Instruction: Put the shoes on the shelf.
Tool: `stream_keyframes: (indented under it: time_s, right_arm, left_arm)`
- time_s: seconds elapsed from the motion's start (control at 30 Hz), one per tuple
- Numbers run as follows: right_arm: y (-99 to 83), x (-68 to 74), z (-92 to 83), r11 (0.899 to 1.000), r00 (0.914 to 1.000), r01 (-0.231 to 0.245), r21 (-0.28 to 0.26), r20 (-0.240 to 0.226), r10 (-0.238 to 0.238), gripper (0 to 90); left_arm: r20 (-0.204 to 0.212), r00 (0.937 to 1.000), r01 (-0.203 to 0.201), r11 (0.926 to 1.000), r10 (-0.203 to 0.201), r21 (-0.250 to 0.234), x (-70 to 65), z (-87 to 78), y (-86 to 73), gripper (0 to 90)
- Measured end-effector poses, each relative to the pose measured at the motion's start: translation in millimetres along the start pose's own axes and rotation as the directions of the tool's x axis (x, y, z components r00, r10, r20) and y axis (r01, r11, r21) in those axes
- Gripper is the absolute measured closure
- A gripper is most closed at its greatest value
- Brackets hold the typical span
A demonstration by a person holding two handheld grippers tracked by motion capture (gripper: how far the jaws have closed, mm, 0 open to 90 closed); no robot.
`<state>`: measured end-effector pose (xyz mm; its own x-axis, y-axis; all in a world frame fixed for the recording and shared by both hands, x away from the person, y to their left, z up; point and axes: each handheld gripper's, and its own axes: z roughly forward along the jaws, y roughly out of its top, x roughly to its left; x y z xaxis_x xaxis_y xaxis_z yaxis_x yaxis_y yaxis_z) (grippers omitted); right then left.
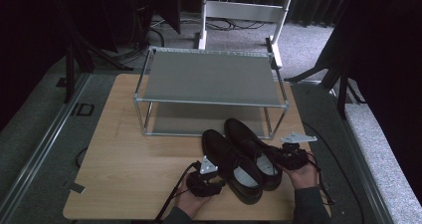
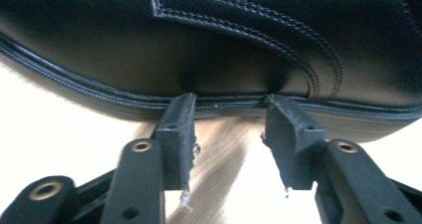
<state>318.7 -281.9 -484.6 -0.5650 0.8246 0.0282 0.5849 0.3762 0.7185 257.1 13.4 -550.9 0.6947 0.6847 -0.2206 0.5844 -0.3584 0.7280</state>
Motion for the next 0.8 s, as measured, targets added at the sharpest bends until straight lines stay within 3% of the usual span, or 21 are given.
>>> stream_keyframes:
  time_s: [0.13,0.17,0.23,0.47,0.5,0.6,0.7,0.8]
  right_arm:
    - [-0.3,0.2,-1.0,1.0,0.9999,0.0,-0.002,0.01,0.0,77.8]
    - [-0.9,1.8,-4.2,1.0,0.9999,-0.004,-0.006,0.013,0.004,70.7]
    - [-1.1,4.1,-9.4,1.0,1.0,0.004,-0.019,0.007,-0.004,66.3]
    - [3.7,17.1,-29.1,0.999,0.9999,0.013,-0.051,-0.001,-0.013,60.2]
    - [4.7,18.9,-31.8,0.998,0.9999,0.006,-0.061,-0.007,-0.007,59.5]
    - [6.6,22.2,-36.3,0.997,0.9999,0.001,-0.074,-0.014,-0.002,58.3]
    - [8.1,28.5,-39.8,0.997,0.9997,0.006,-0.073,-0.021,-0.008,56.5]
    - [7.2,31.0,-39.8,0.998,0.9996,0.001,-0.068,-0.029,-0.003,55.6]
  left_arm:
    - [0.003,1.0,0.002,0.9999,-0.002,-0.011,2.1,-2.1,-1.0,50.9]
    - [0.002,1.0,0.006,0.9998,-0.006,-0.017,3.4,-4.4,-0.9,49.4]
    - [-0.001,0.9999,0.012,0.9994,-0.013,-0.033,6.6,-10.2,-0.2,48.7]
    - [-0.072,0.9973,0.009,0.9987,-0.013,-0.049,25.9,-31.0,-2.3,47.9]
    - [-0.098,0.9951,0.011,0.9989,-0.015,-0.046,32.2,-35.3,-3.8,47.8]
    - [-0.117,0.993,0.014,0.9989,-0.019,-0.044,38.4,-39.1,-6.1,47.8]
    - [-0.162,0.9866,0.016,0.9995,-0.02,-0.029,49.4,-44.5,-14.1,47.6]
    - [-0.176,0.9839,0.026,0.9995,-0.029,-0.019,55.6,-45.8,-18.4,47.6]
